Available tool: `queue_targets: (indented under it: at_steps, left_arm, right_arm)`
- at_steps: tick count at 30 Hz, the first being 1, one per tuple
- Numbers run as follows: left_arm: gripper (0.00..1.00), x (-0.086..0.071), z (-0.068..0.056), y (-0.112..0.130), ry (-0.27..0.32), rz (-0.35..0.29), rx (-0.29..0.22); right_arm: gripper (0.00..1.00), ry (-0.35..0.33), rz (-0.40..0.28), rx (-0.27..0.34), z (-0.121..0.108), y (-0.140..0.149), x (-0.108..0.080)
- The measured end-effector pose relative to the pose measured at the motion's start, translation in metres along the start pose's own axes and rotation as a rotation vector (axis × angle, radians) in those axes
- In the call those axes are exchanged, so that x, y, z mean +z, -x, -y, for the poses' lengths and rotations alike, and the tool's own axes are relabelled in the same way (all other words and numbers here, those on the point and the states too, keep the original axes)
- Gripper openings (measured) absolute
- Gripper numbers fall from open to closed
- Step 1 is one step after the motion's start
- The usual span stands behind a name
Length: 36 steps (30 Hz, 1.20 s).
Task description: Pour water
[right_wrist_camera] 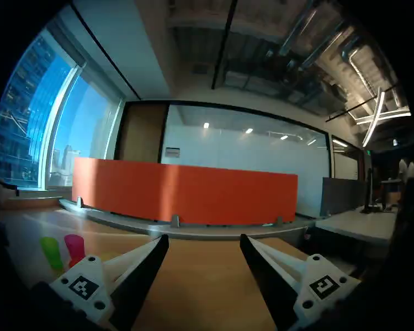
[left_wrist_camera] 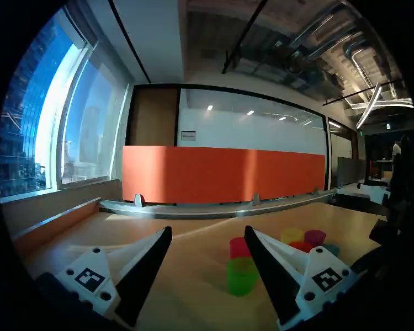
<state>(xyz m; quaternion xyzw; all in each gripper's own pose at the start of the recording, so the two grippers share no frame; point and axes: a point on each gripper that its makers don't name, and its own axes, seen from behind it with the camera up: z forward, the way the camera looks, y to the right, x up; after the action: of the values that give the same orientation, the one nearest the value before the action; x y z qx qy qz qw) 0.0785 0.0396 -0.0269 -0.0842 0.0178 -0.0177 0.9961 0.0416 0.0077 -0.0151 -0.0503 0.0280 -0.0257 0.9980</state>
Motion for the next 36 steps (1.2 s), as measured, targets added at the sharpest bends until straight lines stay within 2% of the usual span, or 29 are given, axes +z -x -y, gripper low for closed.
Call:
queue_targets:
  at_steps: [12,24,30,36]
  left_arm:
    - [0.97,0.004,0.005,-0.005,-0.037,-0.022,0.025]
    - [0.97,0.007,0.006,-0.005,-0.089,-0.039,0.072]
    - [0.98,0.009,0.005,0.003,-0.107,-0.045,0.077]
    - [0.98,0.010,0.009,0.020,-0.123,-0.033,0.075]
  right_arm:
    - [1.00,0.029,0.003,0.003,-0.007,0.009,-0.006]
    - [1.00,0.033,0.045,0.061,-0.013,0.027,-0.013]
    - [1.00,0.017,0.065,0.078,-0.010,0.031,-0.015]
    - [1.00,0.022,0.085,0.086,-0.013,0.033,-0.016]
